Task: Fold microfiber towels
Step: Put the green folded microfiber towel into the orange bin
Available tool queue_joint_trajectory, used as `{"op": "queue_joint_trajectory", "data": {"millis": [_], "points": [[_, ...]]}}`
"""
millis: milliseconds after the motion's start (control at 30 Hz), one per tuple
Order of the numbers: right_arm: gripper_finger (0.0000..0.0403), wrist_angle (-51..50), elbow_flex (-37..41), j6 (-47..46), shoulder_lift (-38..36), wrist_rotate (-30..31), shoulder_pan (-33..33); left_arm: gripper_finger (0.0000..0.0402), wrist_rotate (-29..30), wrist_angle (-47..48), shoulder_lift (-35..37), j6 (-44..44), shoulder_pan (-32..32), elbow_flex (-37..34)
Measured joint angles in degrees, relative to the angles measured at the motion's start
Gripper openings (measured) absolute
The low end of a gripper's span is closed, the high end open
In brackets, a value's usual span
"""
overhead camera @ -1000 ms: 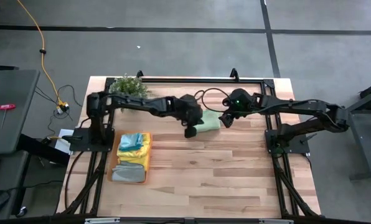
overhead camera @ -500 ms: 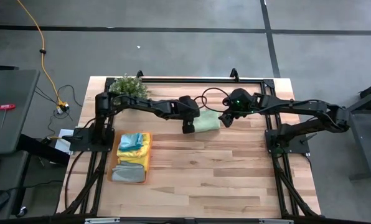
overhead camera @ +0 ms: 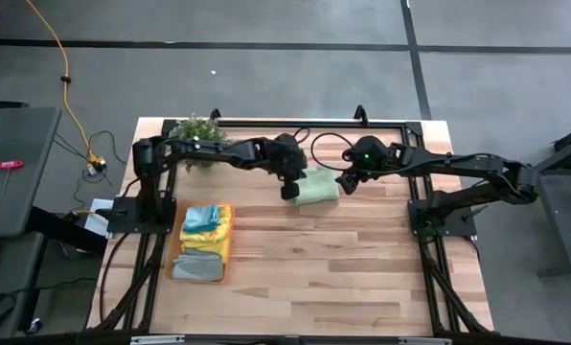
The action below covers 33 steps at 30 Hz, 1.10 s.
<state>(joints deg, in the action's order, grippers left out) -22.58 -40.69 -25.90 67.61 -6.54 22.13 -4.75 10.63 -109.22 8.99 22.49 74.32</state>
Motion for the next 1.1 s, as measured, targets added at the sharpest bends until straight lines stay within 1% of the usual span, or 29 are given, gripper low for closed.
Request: {"op": "queue_joint_trajectory", "data": {"millis": [100, 167, 233, 300, 433, 500, 600, 667, 800, 900, 1100], "points": [[0.0233, 0.5, 0.0, 0.0, 0.0, 0.5, 0.0, 0.0000, -7.5, 0.8, -0.5, -0.6, 0.9, -0.5], [0.0233, 1.0, 0.0, 0.0, 0.0, 0.5, 0.0, 0.0000, -9.9, -0.2, -1.6, -1.4, 1.1, -1.2], [0.0233, 1.1, 0.0, -0.4, 0.0, 0.5, 0.0, 0.0000, -10.7, 0.2, -1.9, -1.9, 1.1, -3.4], [0.0233, 1.1, 0.0, -0.9, 0.0, 0.5, 0.0, 0.0000, -8.8, -3.4, -2.4, -1.9, 0.7, -5.6], [0.0233, 1.4, 0.0, -1.7, 0.1, 0.5, 0.0, 0.0000, -3.3, -5.2, -2.6, -2.8, 0.5, -9.6], [0.0233, 1.8, 0.0, -3.5, 0.4, 0.5, 0.0, 0.0000, 0.1, -5.6, -3.0, -3.0, 0.6, -11.0], [0.0233, 2.0, 0.0, -8.3, 1.5, 1.6, 0.0, 0.0000, 2.8, -7.1, -2.9, -2.9, 0.8, -13.1], [0.0233, 2.2, 0.0, -13.0, 3.2, 2.3, 0.0, 0.0000, 3.5, -8.0, -2.9, -2.8, 0.8, -14.1], [0.0233, 3.3, 0.0, -21.1, 8.9, 1.7, 0.0, 0.0000, 3.3, -9.8, -2.8, -2.8, 0.7, -15.3], [0.0233, 5.5, 0.0, -24.2, 14.1, 1.9, 0.0, 0.0000, 2.7, -9.9, -2.9, -2.9, 0.6, -15.3], [0.0233, 15.4, 0.0, -27.3, 22.3, 1.4, 0.0, 0.0000, 2.6, -10.0, -2.9, -2.8, 0.6, -15.4]]}}
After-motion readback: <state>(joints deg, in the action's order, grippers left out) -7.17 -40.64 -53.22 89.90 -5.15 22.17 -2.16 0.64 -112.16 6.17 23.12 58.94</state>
